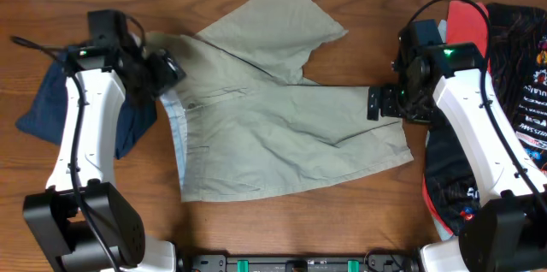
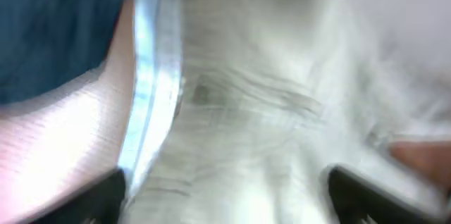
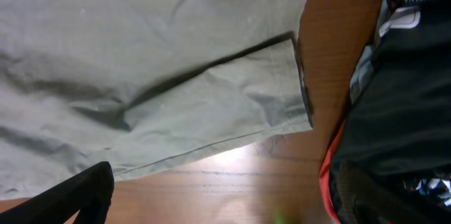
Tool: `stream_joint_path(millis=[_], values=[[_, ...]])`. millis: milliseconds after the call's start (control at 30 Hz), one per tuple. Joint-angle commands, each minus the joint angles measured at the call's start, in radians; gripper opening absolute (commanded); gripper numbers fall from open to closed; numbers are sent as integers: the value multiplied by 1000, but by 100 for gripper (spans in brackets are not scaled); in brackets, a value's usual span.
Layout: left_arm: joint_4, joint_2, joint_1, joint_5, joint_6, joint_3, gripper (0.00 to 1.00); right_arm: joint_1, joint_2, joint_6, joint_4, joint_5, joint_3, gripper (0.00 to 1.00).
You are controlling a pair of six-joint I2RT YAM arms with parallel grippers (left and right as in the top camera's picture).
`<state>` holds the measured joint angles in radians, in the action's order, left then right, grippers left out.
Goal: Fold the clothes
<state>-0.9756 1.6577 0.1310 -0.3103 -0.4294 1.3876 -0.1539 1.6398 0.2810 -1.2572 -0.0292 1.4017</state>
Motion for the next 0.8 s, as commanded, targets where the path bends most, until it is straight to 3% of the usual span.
stream_joint_path(millis=[0,133,267,500,767], values=[[-131,-5,-45,6,14,-3,98,5,-18,-4,8,6,11,99],[-286,-5,-86,16,29,-51,98,5,-18,-5,8,7,10,99],[-303,-5,-105,48,-6,-158,98,5,-18,-5,8,8,10,99],[-198,-45,-98,72,-119,-393,99,7,-18,64,-11,124,10,99],[-19,-325,-97,60,-328,-661,99,99,-18,243,-38,141,0,99]])
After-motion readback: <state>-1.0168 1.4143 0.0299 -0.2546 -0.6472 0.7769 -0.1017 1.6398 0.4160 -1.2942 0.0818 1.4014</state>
